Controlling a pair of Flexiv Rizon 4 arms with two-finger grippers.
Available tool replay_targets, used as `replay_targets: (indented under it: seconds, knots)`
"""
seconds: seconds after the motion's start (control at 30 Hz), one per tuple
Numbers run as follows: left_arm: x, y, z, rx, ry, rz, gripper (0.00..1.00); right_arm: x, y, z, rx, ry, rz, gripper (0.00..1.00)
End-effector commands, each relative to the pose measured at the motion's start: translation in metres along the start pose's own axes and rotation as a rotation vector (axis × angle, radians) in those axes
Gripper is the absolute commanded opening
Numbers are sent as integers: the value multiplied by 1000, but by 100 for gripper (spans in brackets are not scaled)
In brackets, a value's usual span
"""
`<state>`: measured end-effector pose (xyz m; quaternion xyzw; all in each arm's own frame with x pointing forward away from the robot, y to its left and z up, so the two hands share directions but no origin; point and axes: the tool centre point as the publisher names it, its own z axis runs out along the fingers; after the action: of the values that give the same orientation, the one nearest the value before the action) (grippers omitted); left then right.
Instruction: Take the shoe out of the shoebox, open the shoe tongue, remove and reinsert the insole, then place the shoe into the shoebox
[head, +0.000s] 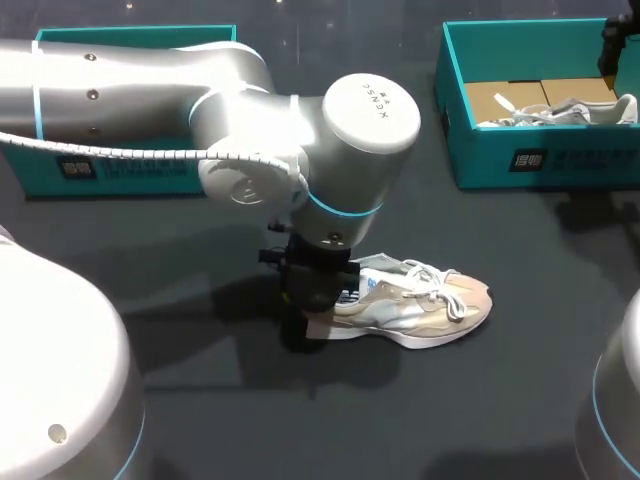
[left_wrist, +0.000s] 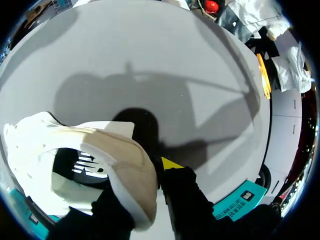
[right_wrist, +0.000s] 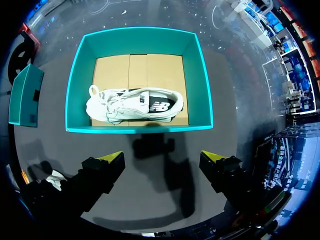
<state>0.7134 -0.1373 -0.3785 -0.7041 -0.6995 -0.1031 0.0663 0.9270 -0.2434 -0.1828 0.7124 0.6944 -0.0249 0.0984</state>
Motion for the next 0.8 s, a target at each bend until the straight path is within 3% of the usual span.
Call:
replay_targets:
  seconds: [0.03,0.27,0.33,0.47,0.7,0.8]
  knots:
    - [-2,1,1,1,1,0,34,0,-1,0,-1,-1,0,100]
    - [1,2,-8,-7,-24,-9,52,0,-1,0,-1,-1,0,100]
    - [2,2,-15,-14,-50,-14,72,0,-1,0,-1,-1,0,100]
    - [10,1,-43,1,-171,-38,100,0,-1,0,-1,-1,0,100]
    - [38,-8,-101,53,-430,-163,100,0,-1,0,-1,-1,0,100]
    - [50,-15,-112,93,-506,-238,100,0,-1,0,-1,-1,0,100]
